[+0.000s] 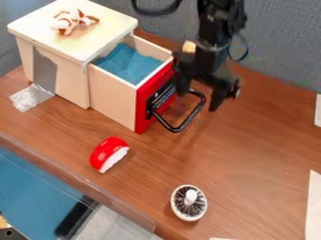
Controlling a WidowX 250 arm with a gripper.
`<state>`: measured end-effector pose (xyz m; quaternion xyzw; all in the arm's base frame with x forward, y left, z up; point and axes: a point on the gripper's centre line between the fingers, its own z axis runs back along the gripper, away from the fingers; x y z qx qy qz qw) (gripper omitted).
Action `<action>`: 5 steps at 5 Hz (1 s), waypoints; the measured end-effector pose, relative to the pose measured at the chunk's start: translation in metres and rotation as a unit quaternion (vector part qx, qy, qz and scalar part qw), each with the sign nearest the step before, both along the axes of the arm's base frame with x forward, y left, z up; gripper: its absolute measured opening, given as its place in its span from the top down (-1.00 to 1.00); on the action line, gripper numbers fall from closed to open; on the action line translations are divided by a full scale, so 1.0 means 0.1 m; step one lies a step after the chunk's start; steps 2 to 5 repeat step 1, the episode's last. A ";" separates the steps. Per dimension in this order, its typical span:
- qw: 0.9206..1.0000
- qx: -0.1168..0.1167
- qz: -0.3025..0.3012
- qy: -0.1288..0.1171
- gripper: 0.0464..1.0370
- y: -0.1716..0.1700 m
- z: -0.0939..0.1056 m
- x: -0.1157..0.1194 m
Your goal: Open the drawer
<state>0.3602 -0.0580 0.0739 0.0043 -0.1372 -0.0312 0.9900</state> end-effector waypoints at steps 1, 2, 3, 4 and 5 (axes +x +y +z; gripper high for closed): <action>0.999 -0.025 -0.014 -0.032 -0.93 -0.06 0.37 -0.09; 0.999 -0.025 -0.014 -0.032 -0.93 -0.06 0.37 -0.09; 0.999 -0.025 -0.014 -0.032 -0.93 -0.06 0.37 -0.09; 0.999 -0.025 -0.014 -0.032 -0.93 -0.06 0.37 -0.09; 0.999 -0.025 -0.014 -0.032 -0.93 -0.06 0.37 -0.09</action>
